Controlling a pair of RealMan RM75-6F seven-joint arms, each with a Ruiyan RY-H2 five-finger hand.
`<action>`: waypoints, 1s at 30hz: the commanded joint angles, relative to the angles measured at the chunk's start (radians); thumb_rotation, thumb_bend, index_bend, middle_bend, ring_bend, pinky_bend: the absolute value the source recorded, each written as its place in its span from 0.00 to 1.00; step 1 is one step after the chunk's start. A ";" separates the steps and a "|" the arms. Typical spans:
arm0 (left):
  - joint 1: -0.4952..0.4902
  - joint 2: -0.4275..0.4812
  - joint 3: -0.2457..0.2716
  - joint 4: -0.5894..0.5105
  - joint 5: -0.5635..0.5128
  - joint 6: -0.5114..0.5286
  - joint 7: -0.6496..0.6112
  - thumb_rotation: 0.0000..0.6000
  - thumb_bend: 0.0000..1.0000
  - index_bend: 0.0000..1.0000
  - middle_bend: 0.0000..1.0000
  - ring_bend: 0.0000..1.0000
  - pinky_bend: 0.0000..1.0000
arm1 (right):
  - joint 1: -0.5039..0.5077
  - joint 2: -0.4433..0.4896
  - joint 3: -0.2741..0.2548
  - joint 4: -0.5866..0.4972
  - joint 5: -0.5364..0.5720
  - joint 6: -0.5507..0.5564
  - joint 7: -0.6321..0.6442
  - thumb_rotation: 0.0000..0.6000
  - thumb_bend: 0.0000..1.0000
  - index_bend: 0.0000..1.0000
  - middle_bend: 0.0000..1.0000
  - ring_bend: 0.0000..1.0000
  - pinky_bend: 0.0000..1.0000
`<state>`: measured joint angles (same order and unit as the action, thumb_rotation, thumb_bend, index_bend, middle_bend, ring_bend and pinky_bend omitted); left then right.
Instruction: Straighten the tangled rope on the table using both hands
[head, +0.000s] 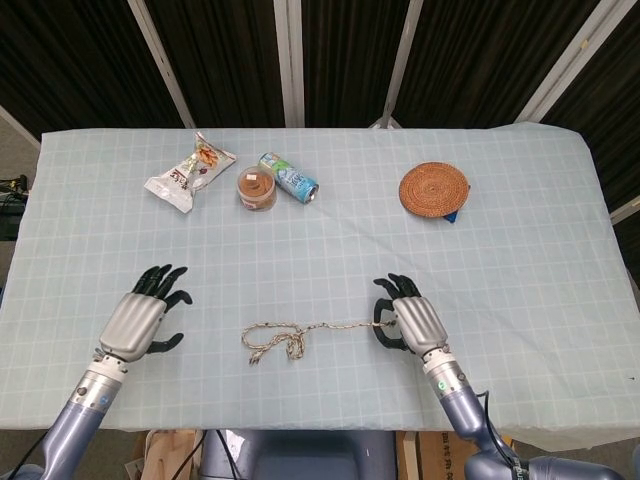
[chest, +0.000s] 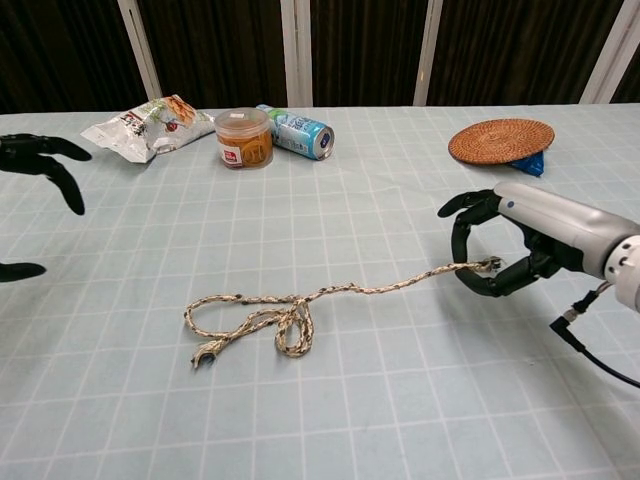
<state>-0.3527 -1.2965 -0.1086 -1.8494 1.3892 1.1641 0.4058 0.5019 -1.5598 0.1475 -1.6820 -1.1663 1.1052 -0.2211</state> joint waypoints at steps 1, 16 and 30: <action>-0.033 -0.030 -0.004 -0.008 -0.014 -0.033 0.029 1.00 0.31 0.39 0.07 0.00 0.00 | -0.002 0.003 0.004 -0.004 0.007 0.003 0.001 1.00 0.47 0.65 0.18 0.00 0.00; -0.139 -0.094 0.043 0.059 0.054 -0.158 -0.025 1.00 0.31 0.46 0.07 0.00 0.00 | -0.008 0.015 0.014 -0.010 0.040 0.018 -0.020 1.00 0.47 0.65 0.18 0.00 0.00; -0.229 -0.171 0.054 0.158 0.121 -0.215 -0.075 1.00 0.31 0.46 0.07 0.00 0.00 | -0.009 0.005 0.022 -0.007 0.057 0.033 -0.032 1.00 0.47 0.65 0.18 0.00 0.00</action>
<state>-0.5773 -1.4620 -0.0562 -1.6954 1.5106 0.9515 0.3310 0.4927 -1.5550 0.1697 -1.6890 -1.1095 1.1381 -0.2533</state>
